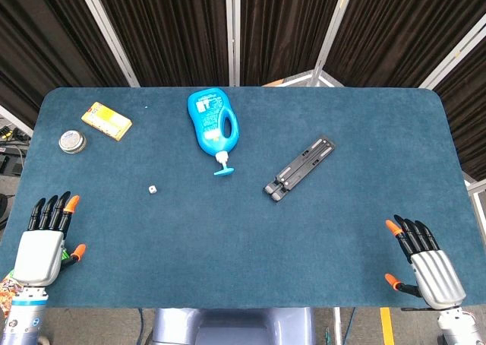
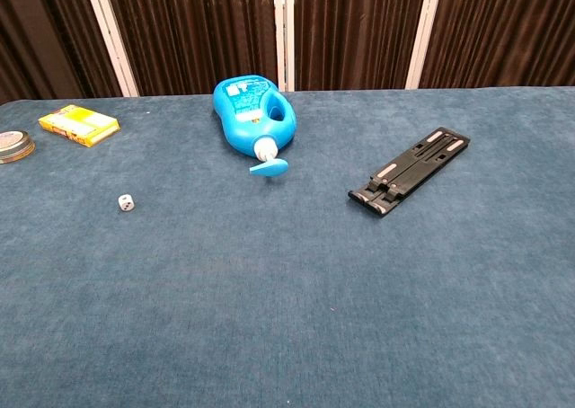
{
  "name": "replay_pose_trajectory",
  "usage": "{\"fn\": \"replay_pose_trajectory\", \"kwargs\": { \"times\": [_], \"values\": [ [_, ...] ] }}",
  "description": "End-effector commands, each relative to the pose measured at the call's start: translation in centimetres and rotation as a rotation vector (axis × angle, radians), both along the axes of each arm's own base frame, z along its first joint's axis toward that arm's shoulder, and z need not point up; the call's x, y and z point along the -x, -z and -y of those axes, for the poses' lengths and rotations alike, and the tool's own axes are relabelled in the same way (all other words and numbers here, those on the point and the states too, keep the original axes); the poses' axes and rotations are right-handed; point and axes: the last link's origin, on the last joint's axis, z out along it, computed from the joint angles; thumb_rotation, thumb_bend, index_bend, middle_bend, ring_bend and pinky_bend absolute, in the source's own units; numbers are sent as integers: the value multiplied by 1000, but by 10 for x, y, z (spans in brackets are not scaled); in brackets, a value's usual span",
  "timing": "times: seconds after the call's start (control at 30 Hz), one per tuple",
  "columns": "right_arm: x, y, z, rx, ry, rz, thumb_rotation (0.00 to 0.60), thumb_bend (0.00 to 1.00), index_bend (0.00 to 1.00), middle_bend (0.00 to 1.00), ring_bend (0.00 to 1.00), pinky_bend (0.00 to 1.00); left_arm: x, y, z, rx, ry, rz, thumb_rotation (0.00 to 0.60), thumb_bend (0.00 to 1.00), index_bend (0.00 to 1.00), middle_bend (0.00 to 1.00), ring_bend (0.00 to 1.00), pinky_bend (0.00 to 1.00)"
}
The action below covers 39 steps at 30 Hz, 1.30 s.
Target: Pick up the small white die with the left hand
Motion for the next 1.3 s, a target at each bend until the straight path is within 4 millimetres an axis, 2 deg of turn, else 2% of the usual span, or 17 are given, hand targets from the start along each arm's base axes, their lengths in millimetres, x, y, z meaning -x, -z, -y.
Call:
{"fn": "replay_pose_trajectory", "kwargs": {
  "times": [0.03, 0.33, 0.43, 0.47, 0.5, 0.67, 0.93, 1.0, 1.17, 1.3],
  "values": [
    [0, 1, -1, -3, -2, -4, 600, 79, 0, 0, 0, 0, 1, 0, -1, -1, -4, -3, 600, 218, 4, 0, 0, 0],
    [-2, 1, -3, 0, -8, 0, 600, 79, 0, 0, 0, 0, 3, -1, -8, 9, -5, -22, 600, 218, 9, 0, 0, 0],
    [0, -1, -1, 12, -2, 1, 600, 79, 0, 0, 0, 0, 1, -2, -17, 28, 10, -46, 600, 213, 62, 0, 0, 0],
    [1, -2, 0, 16, 2, 2, 600, 79, 0, 0, 0, 0, 0, -3, -22, 36, 20, -54, 600, 211, 78, 0, 0, 0],
    [3, -2, 3, 23, 13, 0, 600, 79, 0, 0, 0, 0, -1, -3, -37, 63, 65, -98, 600, 210, 86, 0, 0, 0],
    [8, 1, 10, 26, 40, -20, 600, 79, 0, 0, 0, 0, 3, -2, -79, 163, 169, -231, 600, 212, 152, 0, 0, 0],
    [14, 3, 14, 33, 65, -35, 600, 79, 0, 0, 0, 0, 5, 14, -133, 290, 303, -402, 600, 234, 244, 0, 0, 0],
    [14, 1, 13, 38, 68, -31, 600, 79, 0, 0, 0, 0, 3, 23, -144, 333, 333, -467, 600, 238, 260, 0, 0, 0],
    [15, -2, 14, 45, 68, -21, 600, 79, 0, 0, 0, 0, -4, 38, -155, 361, 381, -527, 600, 240, 281, 0, 0, 0],
    [18, -5, 17, 52, 87, -12, 600, 79, 0, 0, 0, 0, -9, 63, -168, 401, 394, -554, 600, 239, 321, 0, 0, 4]
  ]
}}
